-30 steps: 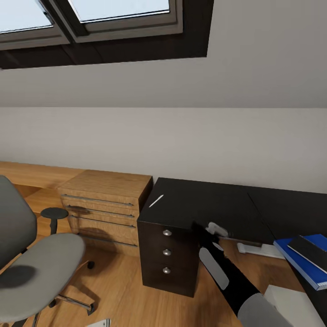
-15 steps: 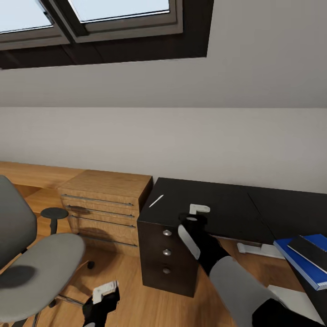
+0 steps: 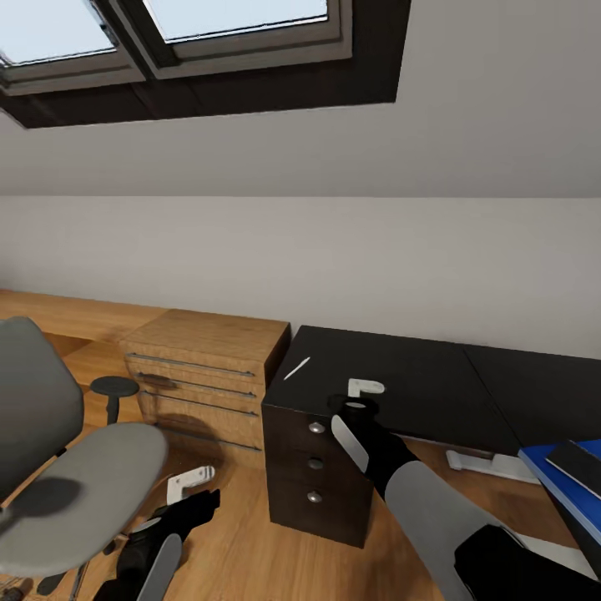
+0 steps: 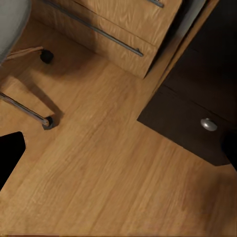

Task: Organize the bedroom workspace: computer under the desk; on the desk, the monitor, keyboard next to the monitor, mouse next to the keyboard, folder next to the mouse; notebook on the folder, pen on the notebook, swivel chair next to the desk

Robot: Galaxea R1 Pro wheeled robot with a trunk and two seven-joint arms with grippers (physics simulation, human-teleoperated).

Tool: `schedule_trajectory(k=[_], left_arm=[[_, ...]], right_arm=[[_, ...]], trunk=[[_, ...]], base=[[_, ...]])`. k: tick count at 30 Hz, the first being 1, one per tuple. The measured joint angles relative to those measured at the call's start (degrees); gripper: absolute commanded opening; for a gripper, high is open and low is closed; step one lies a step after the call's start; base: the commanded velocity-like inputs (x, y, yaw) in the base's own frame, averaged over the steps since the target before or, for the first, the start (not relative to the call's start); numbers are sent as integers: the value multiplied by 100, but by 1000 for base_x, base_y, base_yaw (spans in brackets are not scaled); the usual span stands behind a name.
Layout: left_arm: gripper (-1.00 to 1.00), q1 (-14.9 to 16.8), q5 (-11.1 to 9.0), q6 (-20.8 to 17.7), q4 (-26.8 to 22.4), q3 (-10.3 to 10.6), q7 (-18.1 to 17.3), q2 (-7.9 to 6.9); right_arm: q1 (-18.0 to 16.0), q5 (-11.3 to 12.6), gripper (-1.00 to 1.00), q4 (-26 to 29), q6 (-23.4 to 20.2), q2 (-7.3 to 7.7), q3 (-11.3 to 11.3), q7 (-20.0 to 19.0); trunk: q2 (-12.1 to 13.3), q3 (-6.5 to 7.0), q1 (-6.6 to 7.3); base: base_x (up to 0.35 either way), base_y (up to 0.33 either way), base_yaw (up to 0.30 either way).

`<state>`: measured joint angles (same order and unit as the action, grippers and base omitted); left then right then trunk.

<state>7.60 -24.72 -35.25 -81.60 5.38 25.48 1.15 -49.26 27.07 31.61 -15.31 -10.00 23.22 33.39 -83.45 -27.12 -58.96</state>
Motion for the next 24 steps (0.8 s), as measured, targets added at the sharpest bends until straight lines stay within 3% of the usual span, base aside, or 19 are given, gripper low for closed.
schedule_trajectory(k=[11,17,24], left_arm=[[100,0,7,64,-16,10,6,11],[100,0,1,64,-14,12,2,18],[100,0,10,65,3,369,25,3]], right_arm=[[11,-26,100,-116,11,0,54,-33],[18,-32,100,-116,-5,0,74,-314],[18,-38,100,-111,-3,0,389,-435]], trunk=[[0,-65,3],[0,-104,3],[0,-126,3]], base=[[292,0,217],[315,96,185],[294,143,61]])
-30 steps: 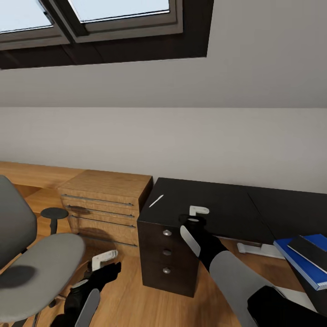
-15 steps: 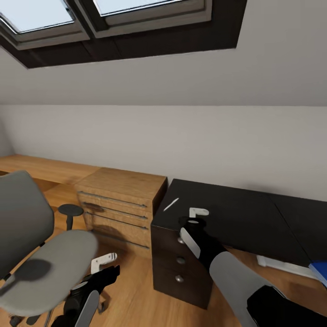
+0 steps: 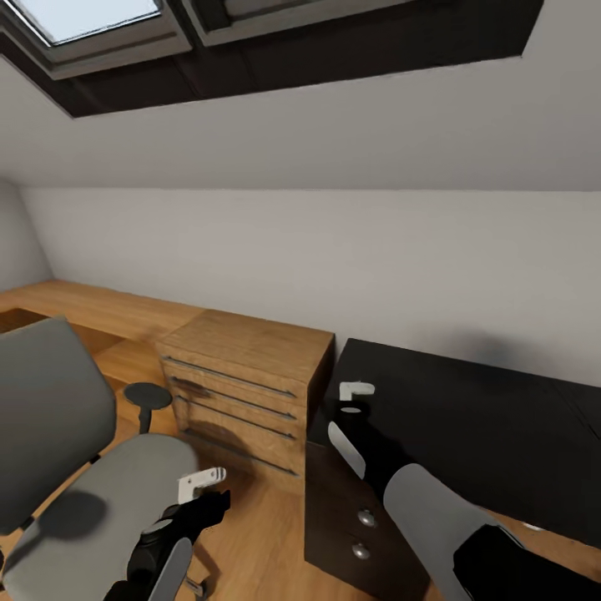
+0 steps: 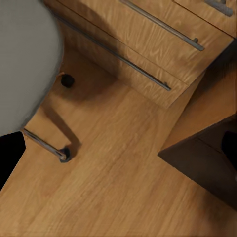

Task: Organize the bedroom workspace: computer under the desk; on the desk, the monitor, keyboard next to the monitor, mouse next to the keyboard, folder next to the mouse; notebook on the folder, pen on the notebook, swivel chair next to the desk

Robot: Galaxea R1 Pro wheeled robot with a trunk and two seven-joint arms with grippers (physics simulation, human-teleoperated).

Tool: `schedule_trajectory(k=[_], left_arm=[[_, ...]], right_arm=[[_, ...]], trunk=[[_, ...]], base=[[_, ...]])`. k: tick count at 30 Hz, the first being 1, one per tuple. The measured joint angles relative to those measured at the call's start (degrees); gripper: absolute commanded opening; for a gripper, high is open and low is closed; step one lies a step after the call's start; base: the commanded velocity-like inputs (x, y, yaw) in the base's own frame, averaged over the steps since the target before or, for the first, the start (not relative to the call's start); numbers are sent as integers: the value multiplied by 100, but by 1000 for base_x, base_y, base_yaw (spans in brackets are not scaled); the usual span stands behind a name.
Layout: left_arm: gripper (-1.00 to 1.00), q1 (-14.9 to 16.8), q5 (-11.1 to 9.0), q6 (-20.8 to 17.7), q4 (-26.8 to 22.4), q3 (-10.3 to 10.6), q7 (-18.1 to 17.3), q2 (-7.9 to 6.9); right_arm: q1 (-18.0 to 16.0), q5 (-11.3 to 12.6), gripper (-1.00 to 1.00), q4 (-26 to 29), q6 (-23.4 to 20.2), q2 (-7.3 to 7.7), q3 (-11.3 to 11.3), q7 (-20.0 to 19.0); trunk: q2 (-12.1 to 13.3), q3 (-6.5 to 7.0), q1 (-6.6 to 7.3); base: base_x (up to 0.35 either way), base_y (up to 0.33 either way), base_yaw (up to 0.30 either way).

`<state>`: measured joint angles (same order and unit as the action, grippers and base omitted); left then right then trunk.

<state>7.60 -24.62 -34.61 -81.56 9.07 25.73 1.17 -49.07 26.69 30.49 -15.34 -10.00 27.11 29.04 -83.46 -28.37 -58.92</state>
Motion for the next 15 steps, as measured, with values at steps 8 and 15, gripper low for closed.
schedule_trajectory(k=[8,15], left_arm=[[100,0,-2,0,7,9,-17,7],[100,0,-7,-3,7,11,-27,6]], right_arm=[[0,0,100,47,18,0,1,30],[2,30,100,42,19,0,-4,27]], trunk=[[0,0,-2],[0,-1,-3]], base=[[256,6,1],[136,0,0]])
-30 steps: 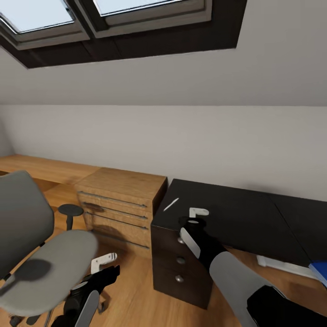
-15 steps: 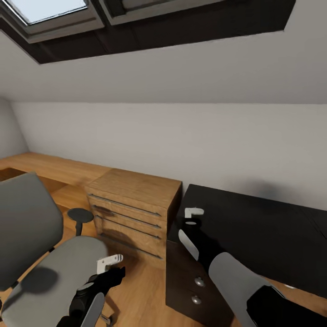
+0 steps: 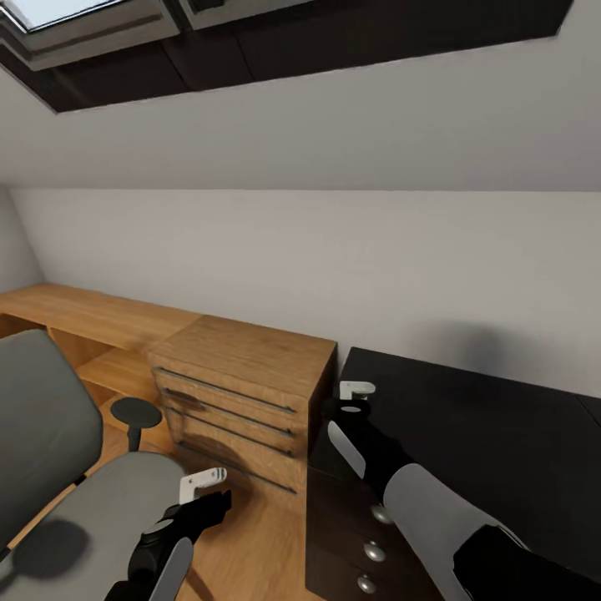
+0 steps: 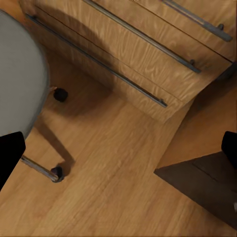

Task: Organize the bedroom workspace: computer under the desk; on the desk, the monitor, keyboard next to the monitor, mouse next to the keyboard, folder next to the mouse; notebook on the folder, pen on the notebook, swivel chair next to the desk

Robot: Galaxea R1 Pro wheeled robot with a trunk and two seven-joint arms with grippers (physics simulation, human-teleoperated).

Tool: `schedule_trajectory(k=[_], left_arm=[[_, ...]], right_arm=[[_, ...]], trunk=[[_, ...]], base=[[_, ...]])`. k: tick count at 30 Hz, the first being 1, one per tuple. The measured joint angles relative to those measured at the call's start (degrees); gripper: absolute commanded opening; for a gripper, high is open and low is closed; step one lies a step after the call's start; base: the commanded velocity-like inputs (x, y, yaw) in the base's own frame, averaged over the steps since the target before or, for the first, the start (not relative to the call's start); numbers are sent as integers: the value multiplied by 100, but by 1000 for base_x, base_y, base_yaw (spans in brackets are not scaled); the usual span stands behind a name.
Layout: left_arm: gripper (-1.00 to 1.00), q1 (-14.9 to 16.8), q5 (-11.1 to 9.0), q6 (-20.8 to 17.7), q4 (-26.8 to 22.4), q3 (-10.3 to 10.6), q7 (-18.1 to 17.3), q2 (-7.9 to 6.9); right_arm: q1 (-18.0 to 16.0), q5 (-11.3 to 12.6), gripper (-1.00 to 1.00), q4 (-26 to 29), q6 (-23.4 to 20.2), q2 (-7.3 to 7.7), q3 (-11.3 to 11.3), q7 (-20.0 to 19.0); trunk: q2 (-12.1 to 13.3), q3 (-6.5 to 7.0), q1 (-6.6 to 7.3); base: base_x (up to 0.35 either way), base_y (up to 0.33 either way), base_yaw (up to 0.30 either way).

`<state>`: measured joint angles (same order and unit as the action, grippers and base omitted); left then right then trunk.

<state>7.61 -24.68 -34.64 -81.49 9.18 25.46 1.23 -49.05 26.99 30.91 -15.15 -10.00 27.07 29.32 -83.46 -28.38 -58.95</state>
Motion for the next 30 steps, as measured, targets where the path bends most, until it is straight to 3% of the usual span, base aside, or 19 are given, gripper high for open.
schedule_trajectory(k=[9,20,30], left_arm=[[100,0,-3,1,4,-2,-2,-3],[100,0,-17,-15,-234,-4,1,5],[100,0,-29,-23,-512,-4,8,9]], right_arm=[[0,10,100,-9,-1,0,1,0],[-1,-19,100,-36,0,0,-5,10],[-1,3,100,-529,43,0,-40,-16]], trunk=[[1,0,2],[1,0,-1],[-399,-179,-220]], base=[[274,0,0],[21,0,0],[0,0,0]])
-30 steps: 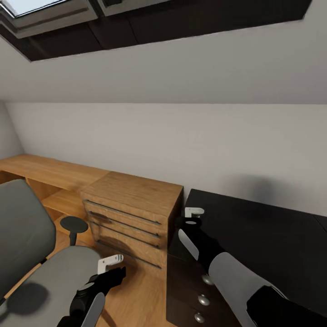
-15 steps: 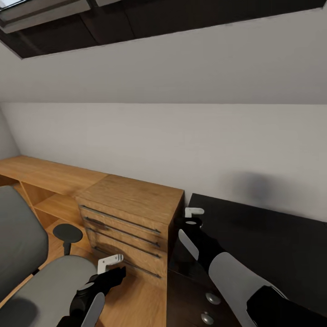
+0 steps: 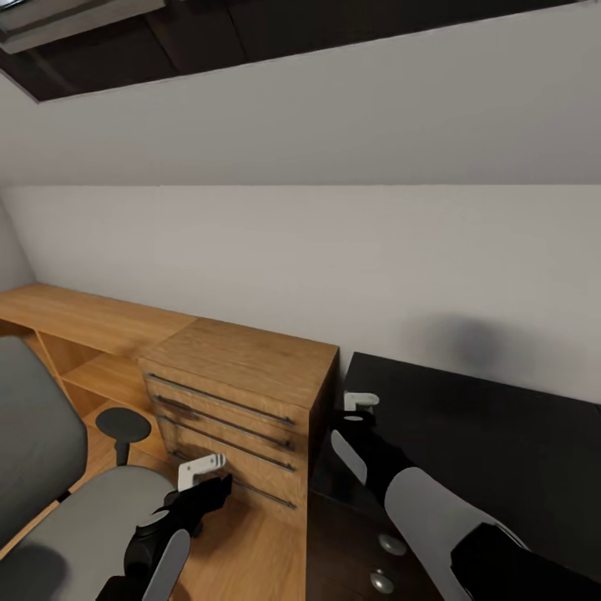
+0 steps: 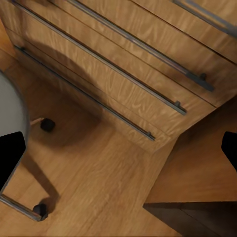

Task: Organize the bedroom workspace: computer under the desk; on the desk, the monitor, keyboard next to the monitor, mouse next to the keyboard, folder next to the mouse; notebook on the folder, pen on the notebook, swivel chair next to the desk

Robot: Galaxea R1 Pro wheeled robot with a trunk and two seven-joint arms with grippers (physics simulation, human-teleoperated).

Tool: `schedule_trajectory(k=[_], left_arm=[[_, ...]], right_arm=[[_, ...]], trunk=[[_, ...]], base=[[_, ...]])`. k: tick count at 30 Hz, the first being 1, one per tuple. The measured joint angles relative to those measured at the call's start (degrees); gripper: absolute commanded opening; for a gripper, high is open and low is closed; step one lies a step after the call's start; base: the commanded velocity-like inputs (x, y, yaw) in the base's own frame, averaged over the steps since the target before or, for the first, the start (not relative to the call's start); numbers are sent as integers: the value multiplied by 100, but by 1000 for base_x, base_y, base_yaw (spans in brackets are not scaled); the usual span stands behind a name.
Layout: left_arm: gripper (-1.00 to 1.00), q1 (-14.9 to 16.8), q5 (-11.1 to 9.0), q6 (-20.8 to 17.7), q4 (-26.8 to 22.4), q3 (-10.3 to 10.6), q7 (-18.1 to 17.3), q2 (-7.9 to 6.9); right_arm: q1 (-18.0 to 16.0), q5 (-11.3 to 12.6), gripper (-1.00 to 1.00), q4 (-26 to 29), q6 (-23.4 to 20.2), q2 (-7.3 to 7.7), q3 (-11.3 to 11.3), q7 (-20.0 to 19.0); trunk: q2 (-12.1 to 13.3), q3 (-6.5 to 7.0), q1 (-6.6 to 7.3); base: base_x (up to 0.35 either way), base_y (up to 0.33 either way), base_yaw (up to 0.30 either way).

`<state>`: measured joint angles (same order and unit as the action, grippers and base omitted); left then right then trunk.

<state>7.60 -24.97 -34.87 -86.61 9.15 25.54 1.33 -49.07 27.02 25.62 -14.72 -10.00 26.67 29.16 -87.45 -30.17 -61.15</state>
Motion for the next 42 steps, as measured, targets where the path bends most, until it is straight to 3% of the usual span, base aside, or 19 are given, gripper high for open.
schedule_trajectory(k=[22,42], left_arm=[[100,0,-1,5,24,20,20,0],[100,0,0,0,38,64,18,9]], right_arm=[[-1,5,100,-61,17,0,-2,7],[-25,8,100,-96,-24,0,-22,35]], trunk=[[-883,-395,-483],[-885,-395,-483]], base=[[0,0,0],[0,0,0]])
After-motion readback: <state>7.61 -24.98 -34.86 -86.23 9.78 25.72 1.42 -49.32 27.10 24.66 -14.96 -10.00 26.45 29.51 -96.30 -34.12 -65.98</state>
